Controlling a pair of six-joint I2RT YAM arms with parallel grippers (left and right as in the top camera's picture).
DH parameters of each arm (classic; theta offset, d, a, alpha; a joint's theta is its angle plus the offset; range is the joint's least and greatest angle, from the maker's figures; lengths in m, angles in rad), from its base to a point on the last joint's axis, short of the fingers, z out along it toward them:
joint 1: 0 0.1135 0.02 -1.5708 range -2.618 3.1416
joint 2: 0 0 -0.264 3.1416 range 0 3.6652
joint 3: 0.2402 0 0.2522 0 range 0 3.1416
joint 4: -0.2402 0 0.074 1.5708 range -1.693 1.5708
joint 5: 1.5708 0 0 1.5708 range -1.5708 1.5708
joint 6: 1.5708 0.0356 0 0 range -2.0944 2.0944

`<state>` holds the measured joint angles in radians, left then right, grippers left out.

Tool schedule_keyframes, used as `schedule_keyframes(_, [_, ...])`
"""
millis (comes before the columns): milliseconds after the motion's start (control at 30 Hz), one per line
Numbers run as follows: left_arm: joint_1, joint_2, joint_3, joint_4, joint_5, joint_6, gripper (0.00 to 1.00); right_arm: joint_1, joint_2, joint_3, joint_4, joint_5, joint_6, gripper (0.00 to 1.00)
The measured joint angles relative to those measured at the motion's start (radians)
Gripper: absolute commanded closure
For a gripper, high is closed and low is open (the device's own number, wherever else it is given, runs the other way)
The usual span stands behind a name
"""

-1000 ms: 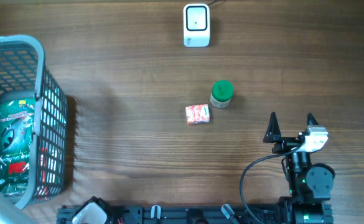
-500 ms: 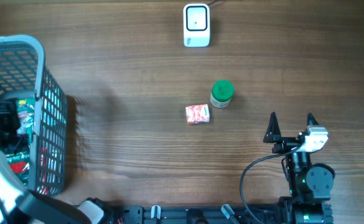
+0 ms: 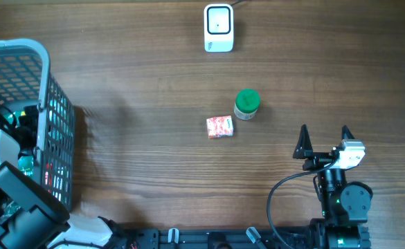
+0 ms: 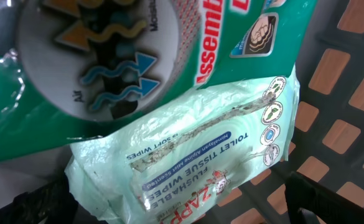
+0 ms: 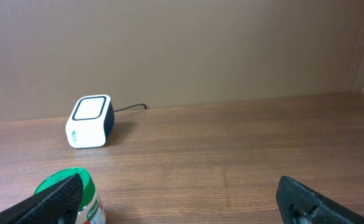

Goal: Scan the item barcode
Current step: 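Reach into the basket and grasp the pale green wipes pack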

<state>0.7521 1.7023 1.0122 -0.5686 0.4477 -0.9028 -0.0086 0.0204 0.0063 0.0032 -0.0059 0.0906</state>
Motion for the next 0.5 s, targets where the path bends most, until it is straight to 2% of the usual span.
schedule_keyframes(100, [-0.014,0.0,0.003,-0.014,-0.032,0.003,0.0,0.0,0.0,0.0,0.0,0.0,0.0,0.0])
schedule_keyframes(133, [-0.031,0.0,0.004,-0.014,-0.061,0.004,0.03,0.0,0.0,0.0,0.0,0.0,0.0,0.0])
schedule_keyframes(167, [-0.058,0.0,0.007,-0.009,-0.095,0.006,0.11,0.0,0.0,0.0,0.0,0.0,0.0,0.0])
schedule_keyframes(267, [-0.145,0.016,0.018,0.036,-0.195,0.015,0.7,0.0,0.0,0.0,0.0,0.0,0.0,0.0])
schedule_keyframes(300, [-0.159,0.027,0.019,0.044,-0.217,0.018,0.85,0.0,0.0,0.0,0.0,0.0,0.0,0.0])
schedule_keyframes(333, [-0.163,0.034,0.019,0.042,-0.24,0.022,0.96,0.0,0.0,0.0,0.0,0.0,0.0,0.0])
schedule_keyframes(500, [-0.168,0.03,0.021,0.035,-0.272,0.063,0.96,0.0,0.0,0.0,0.0,0.0,0.0,0.0])
